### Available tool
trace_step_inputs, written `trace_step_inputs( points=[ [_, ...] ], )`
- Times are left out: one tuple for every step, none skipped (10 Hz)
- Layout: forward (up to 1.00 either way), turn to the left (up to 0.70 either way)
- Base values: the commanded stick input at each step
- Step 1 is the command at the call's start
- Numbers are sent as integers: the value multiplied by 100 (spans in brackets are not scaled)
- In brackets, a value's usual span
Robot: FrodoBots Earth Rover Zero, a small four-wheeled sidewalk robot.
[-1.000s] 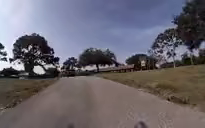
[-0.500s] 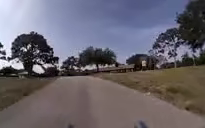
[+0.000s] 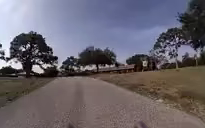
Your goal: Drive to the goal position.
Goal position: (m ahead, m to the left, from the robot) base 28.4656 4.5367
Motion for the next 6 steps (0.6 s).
trace_step_inputs(
  points=[
    [100, 40],
    [100, 28],
    [100, 17],
    [100, 5],
    [100, 0],
    [100, 0]
  ],
)
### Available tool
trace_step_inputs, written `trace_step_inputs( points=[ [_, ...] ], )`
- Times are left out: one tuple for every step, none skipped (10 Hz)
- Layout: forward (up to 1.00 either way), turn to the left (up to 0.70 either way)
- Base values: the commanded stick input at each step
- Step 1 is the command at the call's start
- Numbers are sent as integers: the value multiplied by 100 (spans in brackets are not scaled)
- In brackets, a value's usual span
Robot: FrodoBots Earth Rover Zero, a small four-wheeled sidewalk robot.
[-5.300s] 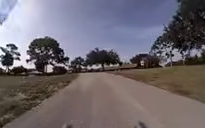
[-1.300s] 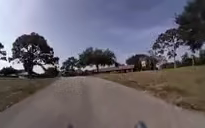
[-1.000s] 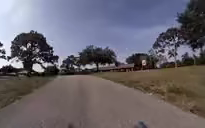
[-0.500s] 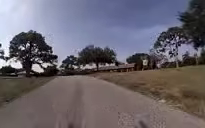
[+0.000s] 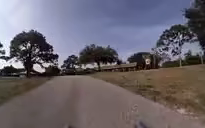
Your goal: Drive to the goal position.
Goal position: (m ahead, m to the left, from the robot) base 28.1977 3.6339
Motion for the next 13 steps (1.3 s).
trace_step_inputs(
  points=[
    [100, 0],
    [100, 0],
    [100, 0],
    [100, 0],
    [100, 0],
    [100, 0],
    [100, 0],
    [100, 0],
    [100, 0],
    [100, 0],
    [100, 4],
    [100, 30],
    [100, 40]
  ],
)
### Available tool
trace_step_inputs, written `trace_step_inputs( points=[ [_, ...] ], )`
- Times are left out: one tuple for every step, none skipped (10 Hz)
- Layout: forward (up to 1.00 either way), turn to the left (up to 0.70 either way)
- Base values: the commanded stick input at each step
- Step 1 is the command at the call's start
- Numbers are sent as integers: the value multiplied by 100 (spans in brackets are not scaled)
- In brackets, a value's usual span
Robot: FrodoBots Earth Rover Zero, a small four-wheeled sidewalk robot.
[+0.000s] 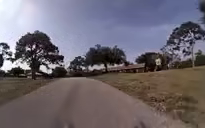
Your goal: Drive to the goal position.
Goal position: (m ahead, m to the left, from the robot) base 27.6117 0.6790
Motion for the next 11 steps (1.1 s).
trace_step_inputs(
  points=[
    [100, 40],
    [100, 40],
    [100, 40],
    [100, 20],
    [100, 9],
    [100, 1],
    [100, 0],
    [100, 0],
    [100, 0],
    [100, 0],
    [100, 0]
  ],
)
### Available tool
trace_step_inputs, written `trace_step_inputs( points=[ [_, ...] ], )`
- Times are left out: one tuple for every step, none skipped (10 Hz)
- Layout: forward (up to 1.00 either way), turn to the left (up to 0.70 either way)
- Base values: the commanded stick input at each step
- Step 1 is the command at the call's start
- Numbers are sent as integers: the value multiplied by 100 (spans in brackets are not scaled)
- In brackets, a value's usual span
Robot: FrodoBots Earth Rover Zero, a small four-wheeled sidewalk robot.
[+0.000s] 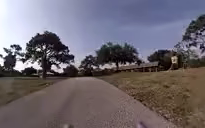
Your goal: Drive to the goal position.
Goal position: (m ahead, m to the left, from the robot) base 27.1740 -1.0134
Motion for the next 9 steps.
trace_step_inputs(
  points=[
    [100, 0],
    [100, 0],
    [100, 0],
    [100, 0],
    [100, 0],
    [100, 0],
    [100, 0],
    [100, 1],
    [100, 19]
  ],
)
